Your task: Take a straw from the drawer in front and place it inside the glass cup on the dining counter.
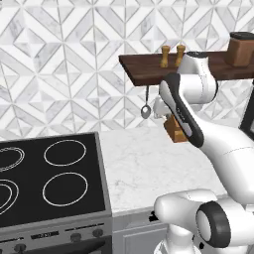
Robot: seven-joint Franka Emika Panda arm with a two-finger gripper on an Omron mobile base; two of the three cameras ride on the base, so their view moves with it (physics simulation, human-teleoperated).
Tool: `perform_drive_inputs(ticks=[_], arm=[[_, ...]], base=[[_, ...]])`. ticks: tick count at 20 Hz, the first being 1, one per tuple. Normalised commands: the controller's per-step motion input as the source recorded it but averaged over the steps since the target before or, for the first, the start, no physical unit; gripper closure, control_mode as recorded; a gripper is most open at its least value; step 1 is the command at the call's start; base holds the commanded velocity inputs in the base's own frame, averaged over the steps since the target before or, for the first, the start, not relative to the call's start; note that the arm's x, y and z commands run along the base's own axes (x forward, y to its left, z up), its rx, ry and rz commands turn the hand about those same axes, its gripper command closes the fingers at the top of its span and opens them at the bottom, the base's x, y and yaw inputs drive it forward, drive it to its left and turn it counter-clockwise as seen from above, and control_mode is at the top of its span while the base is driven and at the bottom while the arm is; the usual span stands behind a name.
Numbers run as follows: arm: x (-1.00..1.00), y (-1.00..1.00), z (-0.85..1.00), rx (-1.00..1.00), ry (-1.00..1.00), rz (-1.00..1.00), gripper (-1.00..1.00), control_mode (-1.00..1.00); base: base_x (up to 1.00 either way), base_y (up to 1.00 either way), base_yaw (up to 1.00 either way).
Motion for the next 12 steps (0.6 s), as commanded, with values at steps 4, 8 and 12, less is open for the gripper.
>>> perform_drive_inputs(ticks=[4,8,12], arm=[[0.00,0.00,0.00,0.00,0.00,0.00,-1.00,1.00],[0.00,0.00,0.00,0.00,0.00,0.00,-1.00,1.00],[0.00,0.00,0.00,0.00,0.00,0.00,-1.00,1.00]], base=[[-0.50,0.00,0.00],[-1.00,0.17,-0.03],[-0.70,0.46,-0.16]])
